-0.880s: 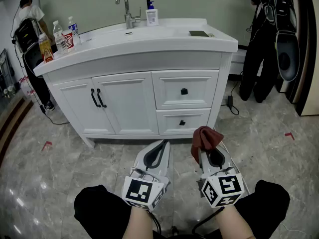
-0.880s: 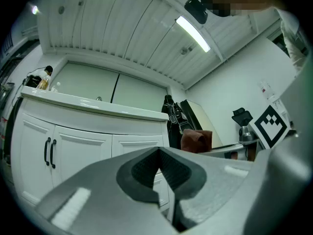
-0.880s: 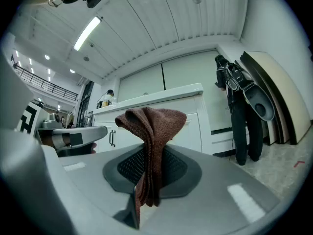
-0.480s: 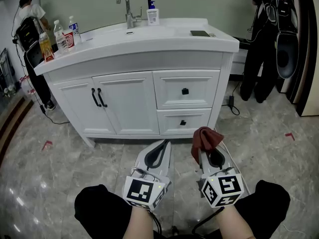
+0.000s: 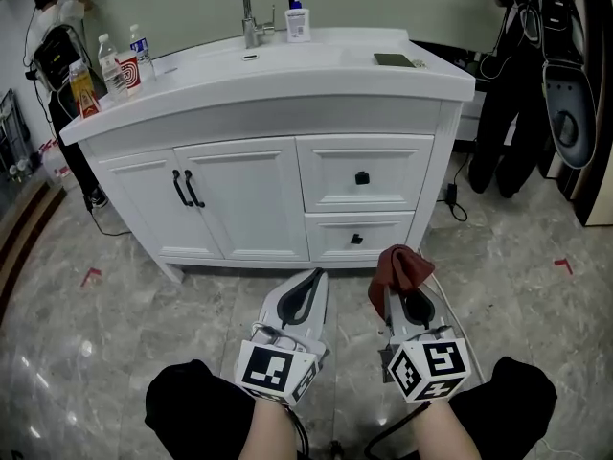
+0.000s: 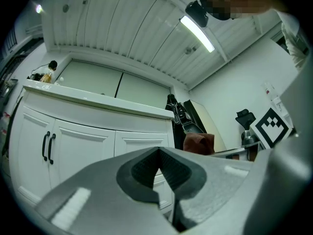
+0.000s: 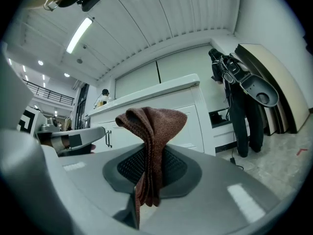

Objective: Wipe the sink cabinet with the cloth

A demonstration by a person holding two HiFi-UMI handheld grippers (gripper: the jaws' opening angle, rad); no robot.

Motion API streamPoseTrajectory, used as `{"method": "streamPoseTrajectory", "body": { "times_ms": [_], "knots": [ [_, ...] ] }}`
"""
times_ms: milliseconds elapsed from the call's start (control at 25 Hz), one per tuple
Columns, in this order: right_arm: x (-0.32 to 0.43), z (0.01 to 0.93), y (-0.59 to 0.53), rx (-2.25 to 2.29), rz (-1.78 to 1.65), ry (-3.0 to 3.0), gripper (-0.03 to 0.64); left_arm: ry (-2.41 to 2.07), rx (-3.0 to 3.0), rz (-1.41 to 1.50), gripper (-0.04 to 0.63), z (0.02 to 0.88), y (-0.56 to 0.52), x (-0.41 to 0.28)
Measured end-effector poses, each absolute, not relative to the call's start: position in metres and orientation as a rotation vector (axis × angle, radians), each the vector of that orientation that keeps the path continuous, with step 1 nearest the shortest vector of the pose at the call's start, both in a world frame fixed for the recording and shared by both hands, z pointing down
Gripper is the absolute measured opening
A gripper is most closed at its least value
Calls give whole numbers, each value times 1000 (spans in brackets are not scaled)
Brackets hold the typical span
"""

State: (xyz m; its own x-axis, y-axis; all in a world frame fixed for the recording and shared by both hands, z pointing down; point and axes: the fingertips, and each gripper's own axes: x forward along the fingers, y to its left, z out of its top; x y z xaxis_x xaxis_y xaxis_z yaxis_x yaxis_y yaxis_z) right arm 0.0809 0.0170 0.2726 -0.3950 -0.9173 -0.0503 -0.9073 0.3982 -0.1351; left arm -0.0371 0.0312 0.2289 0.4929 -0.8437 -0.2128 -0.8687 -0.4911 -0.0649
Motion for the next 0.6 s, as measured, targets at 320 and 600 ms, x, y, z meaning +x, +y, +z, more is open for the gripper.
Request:
{"method": "streamPoseTrajectory", "body": {
  "times_ms": [320, 600],
  "knots": [
    [63, 274, -58, -1593, -207, 2559, 91, 1507, -2560, 189, 0, 242, -36, -49],
    [29, 249, -131, -1485, -164, 2618, 91, 1569, -2510, 197, 0, 225, -92, -78]
  ]
}}
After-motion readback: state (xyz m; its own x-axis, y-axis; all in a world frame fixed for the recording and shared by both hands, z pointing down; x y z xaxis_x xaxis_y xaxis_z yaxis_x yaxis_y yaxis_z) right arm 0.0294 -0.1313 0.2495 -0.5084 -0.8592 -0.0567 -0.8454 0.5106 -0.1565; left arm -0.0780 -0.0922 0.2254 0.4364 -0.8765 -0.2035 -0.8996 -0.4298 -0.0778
